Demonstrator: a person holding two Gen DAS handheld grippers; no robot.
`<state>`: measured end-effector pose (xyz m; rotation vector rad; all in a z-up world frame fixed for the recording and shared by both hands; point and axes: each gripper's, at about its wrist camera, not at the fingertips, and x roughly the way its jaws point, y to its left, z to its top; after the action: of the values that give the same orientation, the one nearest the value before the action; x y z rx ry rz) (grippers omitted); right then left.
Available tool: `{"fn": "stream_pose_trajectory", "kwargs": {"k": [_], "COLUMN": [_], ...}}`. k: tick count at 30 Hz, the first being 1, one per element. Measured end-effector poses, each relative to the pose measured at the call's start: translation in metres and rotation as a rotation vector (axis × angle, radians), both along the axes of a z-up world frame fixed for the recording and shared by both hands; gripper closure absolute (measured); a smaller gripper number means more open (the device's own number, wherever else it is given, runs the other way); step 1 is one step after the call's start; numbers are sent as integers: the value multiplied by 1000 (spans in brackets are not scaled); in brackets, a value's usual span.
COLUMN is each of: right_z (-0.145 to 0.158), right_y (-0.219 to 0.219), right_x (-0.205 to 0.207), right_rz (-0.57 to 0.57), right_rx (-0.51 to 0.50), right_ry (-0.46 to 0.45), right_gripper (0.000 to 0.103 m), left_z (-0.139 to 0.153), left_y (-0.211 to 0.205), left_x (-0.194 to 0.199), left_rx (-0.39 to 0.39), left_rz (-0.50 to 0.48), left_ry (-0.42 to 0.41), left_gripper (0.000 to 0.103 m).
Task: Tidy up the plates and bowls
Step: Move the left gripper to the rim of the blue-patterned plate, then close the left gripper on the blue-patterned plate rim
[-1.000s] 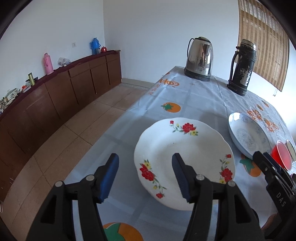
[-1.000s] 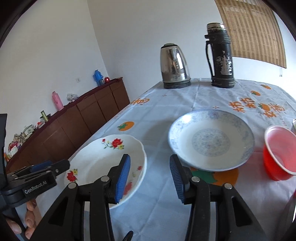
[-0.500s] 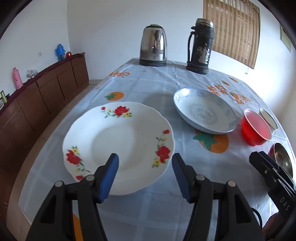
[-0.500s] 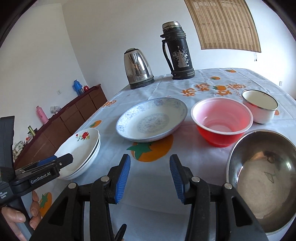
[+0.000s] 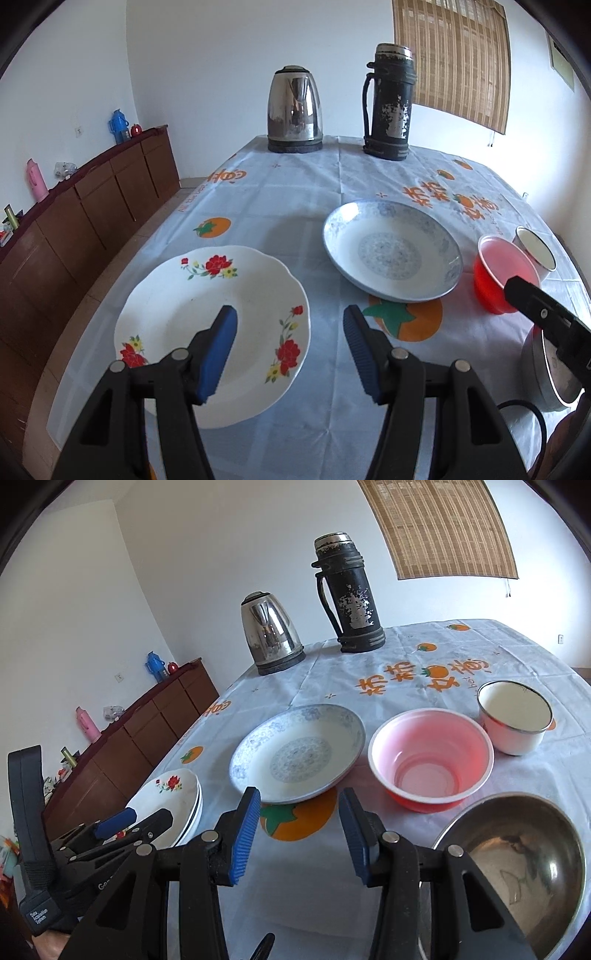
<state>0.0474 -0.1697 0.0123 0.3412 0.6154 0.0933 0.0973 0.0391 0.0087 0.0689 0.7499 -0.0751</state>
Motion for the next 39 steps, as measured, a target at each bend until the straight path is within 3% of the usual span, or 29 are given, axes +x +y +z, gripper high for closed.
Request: {"fn": "stream_pose_trajectory", "kwargs": {"k": [3, 22, 39], "right_z": [-5, -42, -66], "right_y": [-3, 0, -1], "right_x": [7, 55, 95], "right_rz": [15, -79, -132], "right_rx": [84, 222, 233], "right_ry": [34, 149, 229], "right_gripper": [56, 56, 56], "left_z": [0, 9, -12], "left_y": [-8, -21, -49], "left_x": [11, 96, 191], "left_rx": [26, 167, 124], "left_rz": [-1, -87, -213], "left_ry": [-5, 56, 255], "left_gripper": [42, 42, 43]}}
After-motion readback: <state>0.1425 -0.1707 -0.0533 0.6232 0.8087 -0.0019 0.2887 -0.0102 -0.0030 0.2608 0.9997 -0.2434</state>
